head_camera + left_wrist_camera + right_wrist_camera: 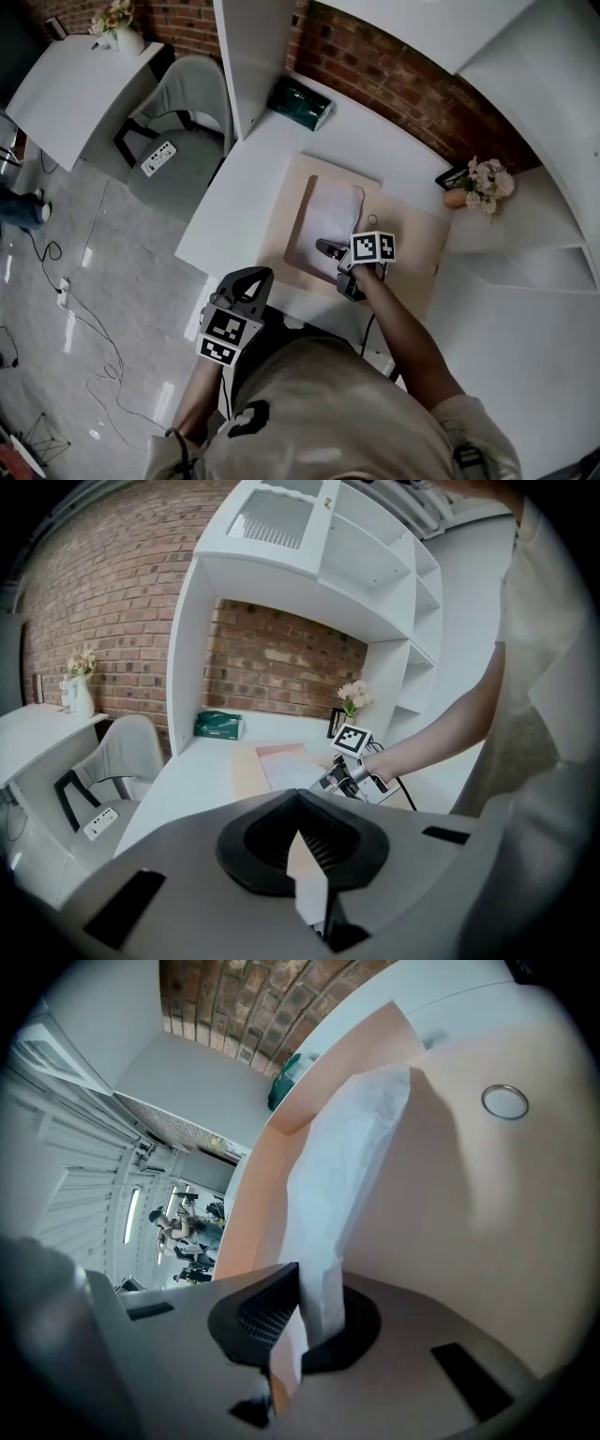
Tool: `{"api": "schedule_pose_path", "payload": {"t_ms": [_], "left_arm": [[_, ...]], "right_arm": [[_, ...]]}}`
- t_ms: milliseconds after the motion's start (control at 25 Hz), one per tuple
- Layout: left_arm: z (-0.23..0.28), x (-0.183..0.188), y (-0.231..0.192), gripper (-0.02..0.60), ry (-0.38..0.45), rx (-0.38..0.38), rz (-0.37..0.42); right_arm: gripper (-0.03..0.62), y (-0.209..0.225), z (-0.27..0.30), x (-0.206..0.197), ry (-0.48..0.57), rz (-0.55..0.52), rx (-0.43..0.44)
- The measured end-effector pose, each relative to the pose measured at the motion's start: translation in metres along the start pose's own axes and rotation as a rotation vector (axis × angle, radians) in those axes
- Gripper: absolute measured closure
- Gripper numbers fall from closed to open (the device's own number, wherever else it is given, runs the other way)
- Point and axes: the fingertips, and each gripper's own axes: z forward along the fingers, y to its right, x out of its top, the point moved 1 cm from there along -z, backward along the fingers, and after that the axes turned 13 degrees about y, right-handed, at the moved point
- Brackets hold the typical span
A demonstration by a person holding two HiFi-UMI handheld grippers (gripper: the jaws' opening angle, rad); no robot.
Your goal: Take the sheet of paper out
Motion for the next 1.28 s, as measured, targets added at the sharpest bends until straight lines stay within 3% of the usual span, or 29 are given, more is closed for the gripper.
{"api": "schedule_pose_path", "payload": {"t_ms": [560,1280], "left_arm": [[0.002,0.008,0.031,0.566,-0.027,0.004,0.058],[0.012,0.011,0.052,0.567,-0.027,0.018,0.069]], "right_arm": [[0.568,0.003,-0.005,0.001,0.013,0.042,0.050],[0.566,0.012,-0.018,0.001,0.013,0.056,0.074]]}}
